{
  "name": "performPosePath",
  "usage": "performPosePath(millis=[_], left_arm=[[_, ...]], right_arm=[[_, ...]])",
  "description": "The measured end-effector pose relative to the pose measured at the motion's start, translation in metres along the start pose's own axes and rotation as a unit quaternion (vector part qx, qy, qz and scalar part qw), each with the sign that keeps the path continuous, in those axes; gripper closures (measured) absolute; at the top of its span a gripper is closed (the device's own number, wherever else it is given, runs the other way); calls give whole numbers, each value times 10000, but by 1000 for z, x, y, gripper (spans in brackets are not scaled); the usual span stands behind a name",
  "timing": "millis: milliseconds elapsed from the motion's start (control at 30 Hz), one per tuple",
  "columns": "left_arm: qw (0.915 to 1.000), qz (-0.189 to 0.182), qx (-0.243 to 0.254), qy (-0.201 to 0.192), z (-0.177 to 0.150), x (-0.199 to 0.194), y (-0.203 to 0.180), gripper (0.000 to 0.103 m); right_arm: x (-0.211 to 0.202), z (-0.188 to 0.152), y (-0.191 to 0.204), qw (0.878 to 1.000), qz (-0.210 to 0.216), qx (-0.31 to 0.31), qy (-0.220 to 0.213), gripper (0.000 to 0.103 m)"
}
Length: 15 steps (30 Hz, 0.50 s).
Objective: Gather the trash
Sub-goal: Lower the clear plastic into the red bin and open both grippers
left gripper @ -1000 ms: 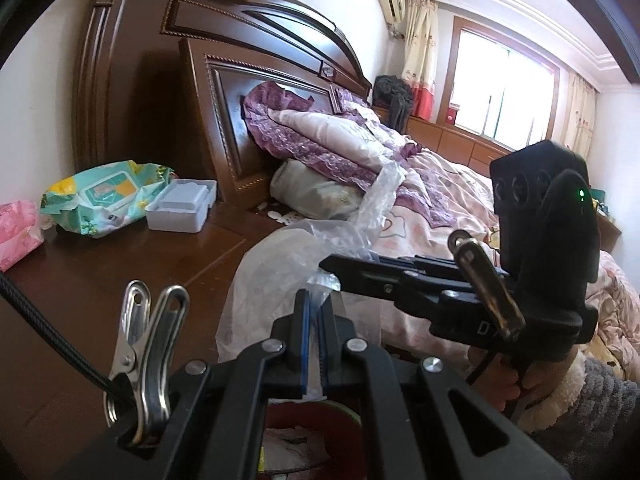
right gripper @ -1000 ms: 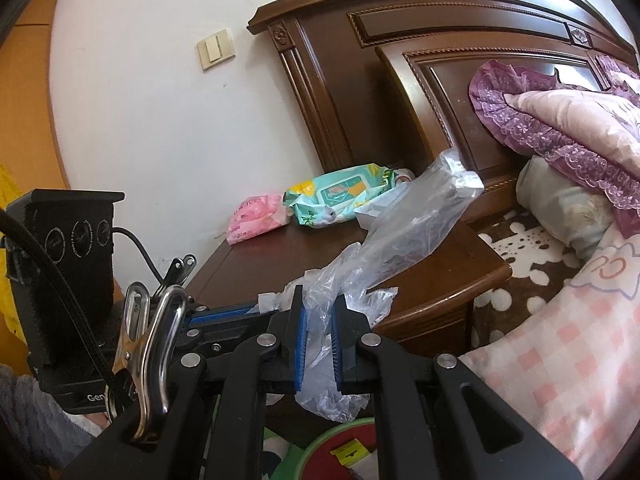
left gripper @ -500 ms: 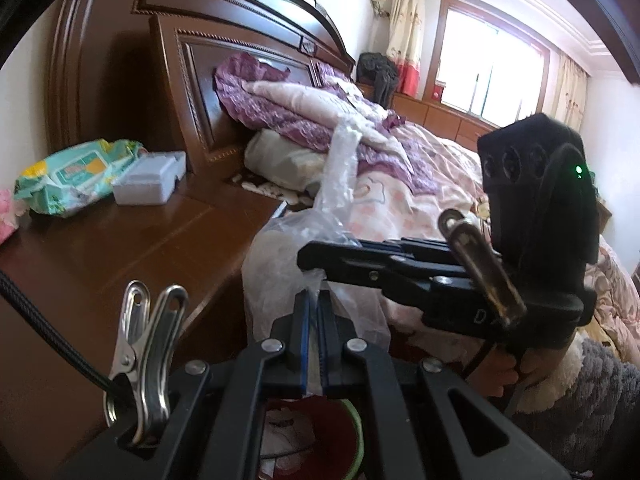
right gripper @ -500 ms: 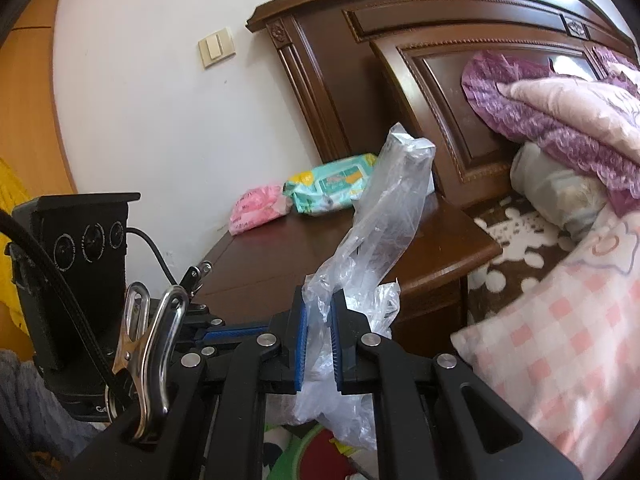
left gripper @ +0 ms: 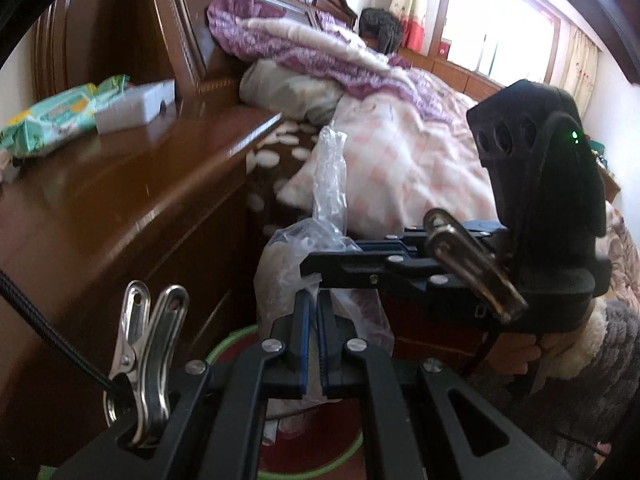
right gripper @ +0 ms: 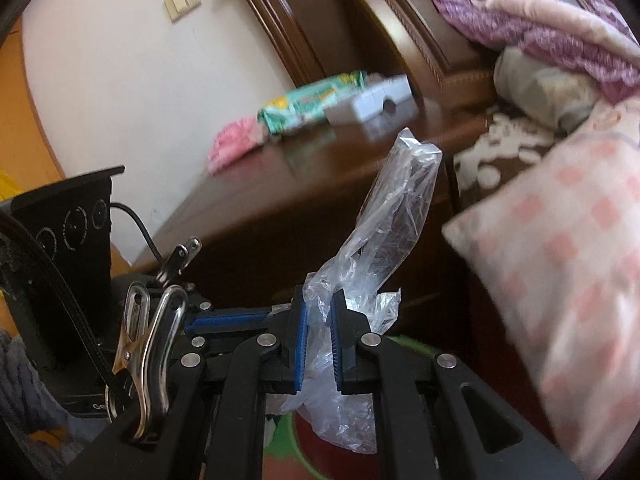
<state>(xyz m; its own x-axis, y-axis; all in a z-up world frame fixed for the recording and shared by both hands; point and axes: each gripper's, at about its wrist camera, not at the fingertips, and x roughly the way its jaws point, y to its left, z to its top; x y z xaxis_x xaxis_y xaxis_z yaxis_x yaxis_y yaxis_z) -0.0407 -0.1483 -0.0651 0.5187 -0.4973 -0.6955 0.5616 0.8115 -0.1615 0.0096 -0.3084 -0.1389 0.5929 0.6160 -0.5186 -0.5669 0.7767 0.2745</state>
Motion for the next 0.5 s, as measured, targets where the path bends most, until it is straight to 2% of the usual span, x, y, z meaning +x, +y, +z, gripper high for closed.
performPosePath(millis=[233,400,500], left_arm=[[9988,193,-51,451,-28,31,7,100],[9960,423,-42,781,-52,67,17,101],[9944,652,129,817,-66,83,24,103]], right_arm=[[33,-25,-5,9977,-224,1,643,92],[79,-51,-22,9900,-406,264,1321,92],[109,-69,-32,9827,-406,469,1747,92]])
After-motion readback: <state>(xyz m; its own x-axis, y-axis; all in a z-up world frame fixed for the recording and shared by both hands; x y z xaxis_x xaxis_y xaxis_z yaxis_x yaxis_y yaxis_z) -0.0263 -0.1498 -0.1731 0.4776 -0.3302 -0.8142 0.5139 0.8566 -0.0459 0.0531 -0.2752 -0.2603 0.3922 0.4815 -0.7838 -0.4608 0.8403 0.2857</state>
